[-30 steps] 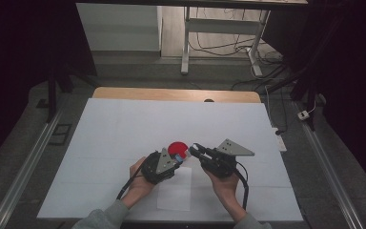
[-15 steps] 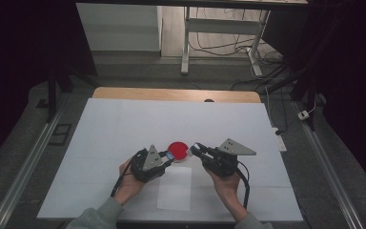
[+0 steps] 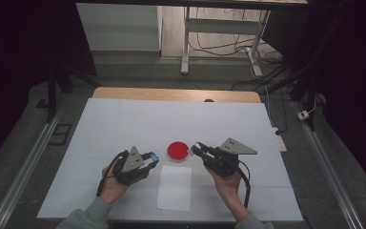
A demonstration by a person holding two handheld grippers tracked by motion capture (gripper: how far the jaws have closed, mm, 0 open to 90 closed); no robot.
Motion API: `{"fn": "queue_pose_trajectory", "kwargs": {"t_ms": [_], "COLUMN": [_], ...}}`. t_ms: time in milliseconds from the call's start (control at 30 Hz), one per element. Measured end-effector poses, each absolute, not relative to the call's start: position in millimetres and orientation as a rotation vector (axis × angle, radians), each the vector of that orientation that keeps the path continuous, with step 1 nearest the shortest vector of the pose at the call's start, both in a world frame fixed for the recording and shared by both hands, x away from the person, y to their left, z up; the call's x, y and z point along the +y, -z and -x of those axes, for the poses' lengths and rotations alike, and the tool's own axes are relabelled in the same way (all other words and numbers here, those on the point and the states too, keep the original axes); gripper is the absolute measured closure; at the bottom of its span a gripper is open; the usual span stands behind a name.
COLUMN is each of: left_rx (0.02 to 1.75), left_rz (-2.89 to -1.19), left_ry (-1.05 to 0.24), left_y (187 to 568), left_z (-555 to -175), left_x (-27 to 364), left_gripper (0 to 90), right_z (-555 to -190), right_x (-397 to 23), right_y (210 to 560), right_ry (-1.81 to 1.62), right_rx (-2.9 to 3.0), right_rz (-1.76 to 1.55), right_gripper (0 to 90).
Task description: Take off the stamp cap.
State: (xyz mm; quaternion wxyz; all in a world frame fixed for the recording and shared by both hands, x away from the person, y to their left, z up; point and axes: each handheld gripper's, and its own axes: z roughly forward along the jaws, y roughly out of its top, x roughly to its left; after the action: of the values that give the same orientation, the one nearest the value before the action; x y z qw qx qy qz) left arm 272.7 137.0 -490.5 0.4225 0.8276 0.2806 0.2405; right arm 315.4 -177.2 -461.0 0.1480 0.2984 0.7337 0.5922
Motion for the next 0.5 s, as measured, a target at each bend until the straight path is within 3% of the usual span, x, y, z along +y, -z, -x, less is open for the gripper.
{"fn": "queue_pose_trajectory", "kwargs": {"t_ms": [500], "left_rx": [0.788], "left_rz": [-2.045], "left_ry": [-0.563], "left_y": [493], "left_z": [-252], "left_x": [177], "left_gripper": [65.6], "right_z": [-317], "right_x": [-181], "right_y": [459], "right_ry": [-1.710], "right_rx": [2.103], "right_rz": [-0.855], "right_gripper": [75.8]}}
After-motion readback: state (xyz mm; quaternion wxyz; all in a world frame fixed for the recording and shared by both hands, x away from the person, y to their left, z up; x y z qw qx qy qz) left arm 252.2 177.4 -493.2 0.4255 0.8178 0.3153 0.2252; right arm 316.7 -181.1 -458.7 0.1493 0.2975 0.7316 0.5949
